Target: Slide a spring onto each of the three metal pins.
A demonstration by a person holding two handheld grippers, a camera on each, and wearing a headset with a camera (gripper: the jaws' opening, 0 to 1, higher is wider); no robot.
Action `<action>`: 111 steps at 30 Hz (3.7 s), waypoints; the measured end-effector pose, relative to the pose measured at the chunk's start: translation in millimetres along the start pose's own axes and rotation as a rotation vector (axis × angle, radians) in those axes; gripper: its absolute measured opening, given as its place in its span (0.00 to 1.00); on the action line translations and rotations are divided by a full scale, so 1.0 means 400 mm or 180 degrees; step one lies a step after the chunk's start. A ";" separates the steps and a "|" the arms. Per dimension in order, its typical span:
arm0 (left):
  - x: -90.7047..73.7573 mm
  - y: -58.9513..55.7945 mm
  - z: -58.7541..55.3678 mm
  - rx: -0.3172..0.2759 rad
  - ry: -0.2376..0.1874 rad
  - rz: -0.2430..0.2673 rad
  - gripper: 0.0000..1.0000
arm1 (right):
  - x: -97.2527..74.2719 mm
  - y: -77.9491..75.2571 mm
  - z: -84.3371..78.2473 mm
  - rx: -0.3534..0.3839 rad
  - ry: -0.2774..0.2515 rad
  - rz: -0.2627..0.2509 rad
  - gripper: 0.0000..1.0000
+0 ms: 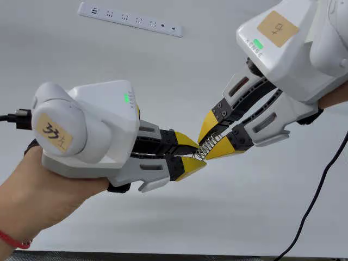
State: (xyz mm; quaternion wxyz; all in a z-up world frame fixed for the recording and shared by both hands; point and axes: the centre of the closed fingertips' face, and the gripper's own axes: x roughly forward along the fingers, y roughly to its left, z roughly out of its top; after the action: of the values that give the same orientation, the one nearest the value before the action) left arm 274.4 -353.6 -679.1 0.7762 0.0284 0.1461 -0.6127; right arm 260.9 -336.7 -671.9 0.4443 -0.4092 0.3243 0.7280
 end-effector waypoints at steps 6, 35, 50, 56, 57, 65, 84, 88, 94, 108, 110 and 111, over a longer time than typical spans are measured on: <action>-0.002 0.002 0.000 -0.0003 -0.0011 0.0011 0.06 | 0.000 0.000 -0.006 -0.0015 0.0031 -0.0005 0.07; -0.020 0.008 -0.017 -0.0062 0.0008 0.0057 0.15 | 0.000 -0.003 0.005 0.0087 -0.0026 -0.0053 0.06; -0.101 0.037 -0.055 -0.0039 0.0117 0.0303 0.28 | -0.038 -0.034 -0.065 0.0356 0.0021 -0.0312 0.06; -0.156 0.069 -0.089 -0.0008 0.0165 0.0474 0.43 | -0.053 -0.058 -0.118 0.0564 0.0099 -0.0466 0.06; -0.162 0.073 -0.093 -0.0007 0.0174 0.0491 0.46 | -0.055 -0.062 -0.125 0.0586 0.0107 -0.0482 0.06; -0.208 0.115 -0.131 -0.0025 0.0172 0.0653 0.73 | -0.058 -0.104 -0.190 0.0777 0.0255 -0.0615 0.06; -0.217 0.142 -0.195 -0.0088 0.0071 0.0603 0.99 | -0.001 -0.177 -0.298 0.1026 0.0511 -0.0742 0.06; -0.221 0.147 -0.203 -0.0139 0.0052 0.0628 0.99 | 0.014 -0.183 -0.310 0.1055 0.0517 -0.0728 0.06; -0.222 0.152 -0.207 -0.0176 0.0039 0.0662 0.99 | 0.039 -0.189 -0.321 0.1082 0.0523 -0.0701 0.06; -0.222 0.149 -0.217 -0.0213 0.0041 0.0648 0.99 | 0.071 -0.185 -0.329 0.1106 0.0559 -0.0654 0.06; -0.222 0.148 -0.218 -0.0218 0.0039 0.0647 0.99 | 0.074 -0.184 -0.329 0.1101 0.0569 -0.0644 0.06; -0.222 0.148 -0.218 -0.0220 0.0038 0.0646 0.99 | 0.075 -0.183 -0.328 0.1102 0.0566 -0.0643 0.06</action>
State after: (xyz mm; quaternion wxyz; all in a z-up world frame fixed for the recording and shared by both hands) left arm 296.2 -235.7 -747.2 0.8339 0.0199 0.1682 -0.5253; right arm 360.0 -406.1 -765.9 0.5483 -0.4199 0.4398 0.5742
